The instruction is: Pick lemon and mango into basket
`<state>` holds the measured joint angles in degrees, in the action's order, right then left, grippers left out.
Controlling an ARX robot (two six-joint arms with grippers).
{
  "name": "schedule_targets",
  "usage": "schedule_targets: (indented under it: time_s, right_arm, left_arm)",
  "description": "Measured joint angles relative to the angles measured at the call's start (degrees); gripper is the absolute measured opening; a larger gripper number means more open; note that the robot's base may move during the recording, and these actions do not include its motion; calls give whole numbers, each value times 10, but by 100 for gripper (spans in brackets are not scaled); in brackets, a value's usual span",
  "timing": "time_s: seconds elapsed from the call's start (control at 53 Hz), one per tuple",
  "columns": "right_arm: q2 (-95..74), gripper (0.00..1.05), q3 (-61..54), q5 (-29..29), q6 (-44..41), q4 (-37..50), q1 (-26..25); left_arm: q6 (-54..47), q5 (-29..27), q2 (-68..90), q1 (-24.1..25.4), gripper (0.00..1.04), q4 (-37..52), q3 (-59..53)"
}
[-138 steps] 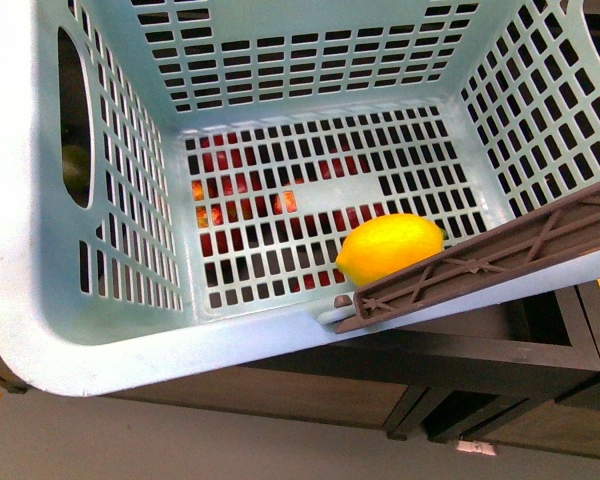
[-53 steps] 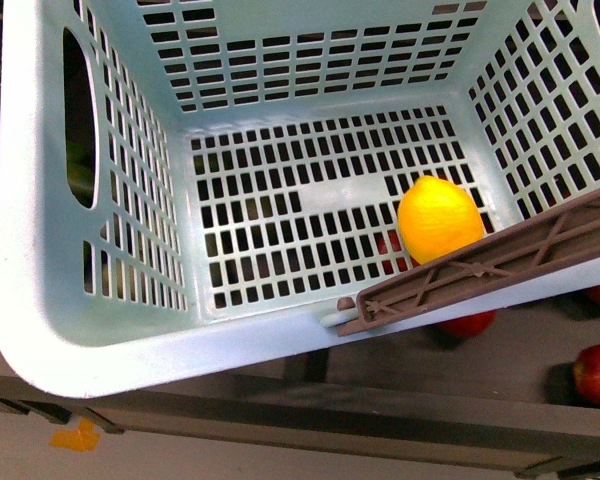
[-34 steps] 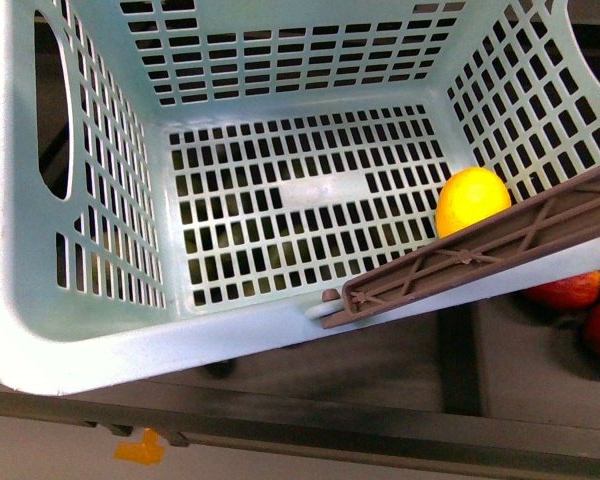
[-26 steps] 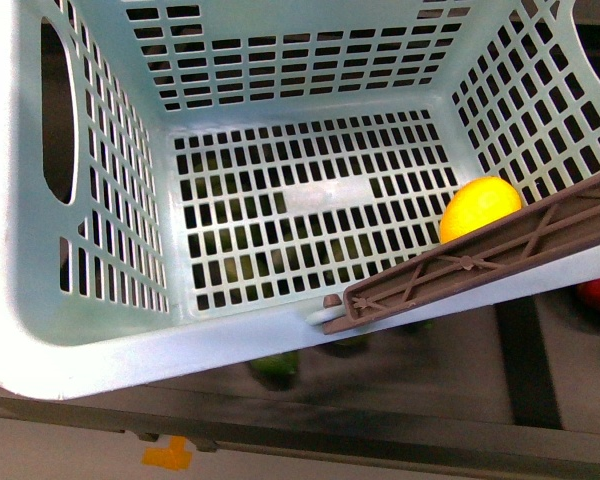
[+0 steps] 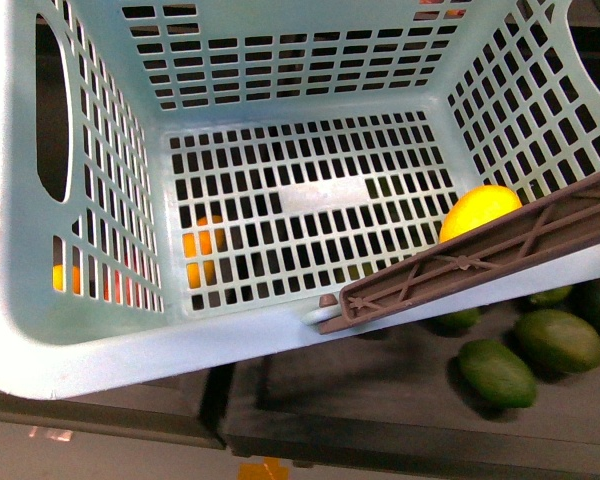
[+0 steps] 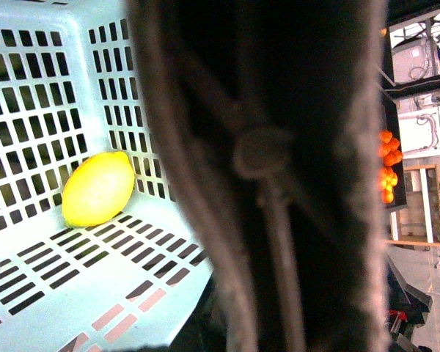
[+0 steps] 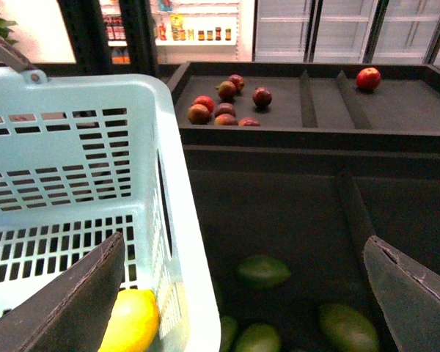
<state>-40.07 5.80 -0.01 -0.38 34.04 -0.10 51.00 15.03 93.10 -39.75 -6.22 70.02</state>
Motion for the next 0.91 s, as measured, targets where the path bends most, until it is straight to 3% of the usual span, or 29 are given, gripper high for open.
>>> schedule_targets:
  time_s: [0.906]
  right_arm:
    - [0, 96, -1, 0, 0, 0, 0]
  left_arm:
    - [-1, -2, -1, 0, 4, 0, 0]
